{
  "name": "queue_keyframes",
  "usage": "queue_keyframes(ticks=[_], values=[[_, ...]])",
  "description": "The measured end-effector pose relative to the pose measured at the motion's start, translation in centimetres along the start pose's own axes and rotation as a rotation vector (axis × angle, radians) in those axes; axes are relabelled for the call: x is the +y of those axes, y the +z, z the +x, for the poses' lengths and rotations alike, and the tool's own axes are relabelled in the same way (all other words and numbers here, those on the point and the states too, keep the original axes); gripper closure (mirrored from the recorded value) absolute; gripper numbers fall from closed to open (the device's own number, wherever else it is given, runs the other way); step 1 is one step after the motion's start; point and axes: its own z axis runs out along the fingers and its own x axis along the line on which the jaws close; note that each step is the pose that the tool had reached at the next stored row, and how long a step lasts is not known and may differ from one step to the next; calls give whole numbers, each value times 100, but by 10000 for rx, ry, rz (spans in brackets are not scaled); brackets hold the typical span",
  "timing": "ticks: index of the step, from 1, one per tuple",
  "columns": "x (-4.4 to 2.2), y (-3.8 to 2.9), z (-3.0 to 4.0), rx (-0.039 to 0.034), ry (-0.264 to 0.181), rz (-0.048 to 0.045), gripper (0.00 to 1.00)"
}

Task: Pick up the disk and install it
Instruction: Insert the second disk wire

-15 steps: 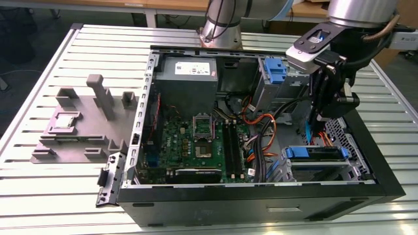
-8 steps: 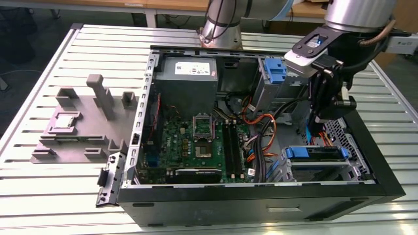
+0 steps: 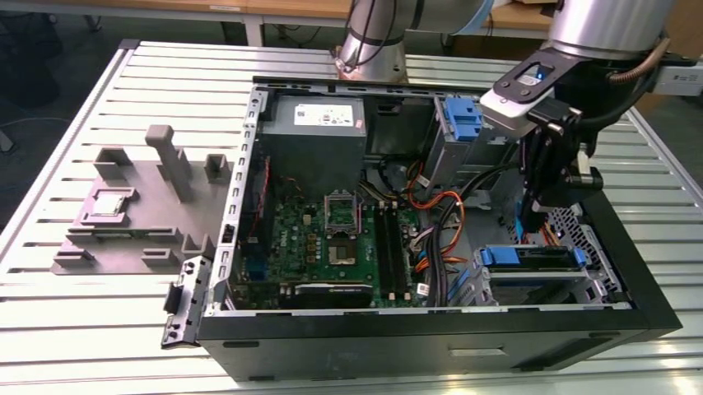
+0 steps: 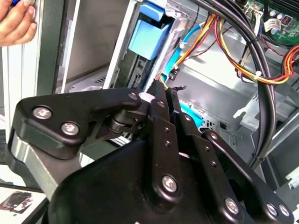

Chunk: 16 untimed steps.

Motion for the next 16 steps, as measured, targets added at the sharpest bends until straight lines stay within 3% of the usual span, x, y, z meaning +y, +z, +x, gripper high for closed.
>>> queue_keyframes(ticks=[12,16], values=[[-23,-34,-58,51,28,-137,84],[-19,-11,-120,128,38,-175,84]])
